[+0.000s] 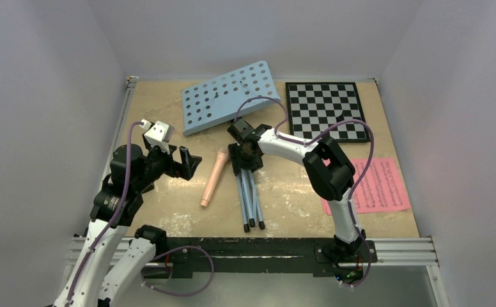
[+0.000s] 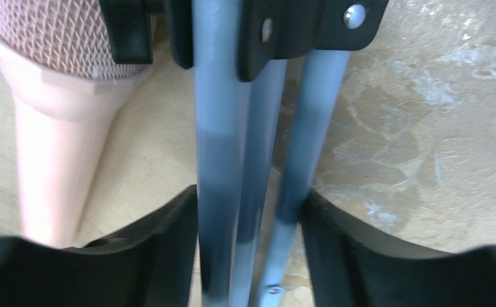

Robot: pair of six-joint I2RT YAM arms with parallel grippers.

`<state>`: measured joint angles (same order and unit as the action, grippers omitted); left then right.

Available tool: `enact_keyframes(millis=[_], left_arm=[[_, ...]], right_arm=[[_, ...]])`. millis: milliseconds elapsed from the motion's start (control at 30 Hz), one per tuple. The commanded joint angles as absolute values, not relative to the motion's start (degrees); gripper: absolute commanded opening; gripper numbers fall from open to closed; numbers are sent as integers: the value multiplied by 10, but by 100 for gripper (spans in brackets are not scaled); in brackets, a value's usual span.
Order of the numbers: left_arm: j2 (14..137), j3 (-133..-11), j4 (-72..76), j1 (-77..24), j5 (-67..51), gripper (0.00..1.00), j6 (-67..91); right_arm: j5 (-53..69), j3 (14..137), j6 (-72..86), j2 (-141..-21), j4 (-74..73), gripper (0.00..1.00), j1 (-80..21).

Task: Pack up the instrument practice props

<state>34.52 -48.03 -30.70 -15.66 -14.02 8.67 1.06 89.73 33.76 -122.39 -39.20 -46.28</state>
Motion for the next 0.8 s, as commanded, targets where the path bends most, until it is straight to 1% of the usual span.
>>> enact_keyframes(millis=[0,67,167,267,367,467,633,700,767], left_arm=[[327,-493,-312,-141,-128,100,66],[322,-488,-317,-140,-139,100,69],[329,-491,-329,-139,-151,100,76],[337,-508,-343,-139,-166,100,72],[349,-532,-362,-139,-175,100,64],[356,-543,-374,-139,-179,100,61],[362,-539,-370,-139,-182,100,56],[362,-538,-367,-139,-185,100,55],[361,-535,-364,-139,-186,99,57]], right_arm=[[47,855,426,-1350,-402,33,-483],[50,855,452,-1348,-404,19,-484],[56,845,488,-1335,-407,0,-486],[79,805,569,-1297,-418,0,-486],[134,760,632,-1265,-384,0,-493],[118,787,599,-1272,-382,0,-507],[55,876,480,-1313,-398,0,-496],[46,888,431,-1316,-390,0,-482],[49,880,425,-1313,-391,0,-474]])
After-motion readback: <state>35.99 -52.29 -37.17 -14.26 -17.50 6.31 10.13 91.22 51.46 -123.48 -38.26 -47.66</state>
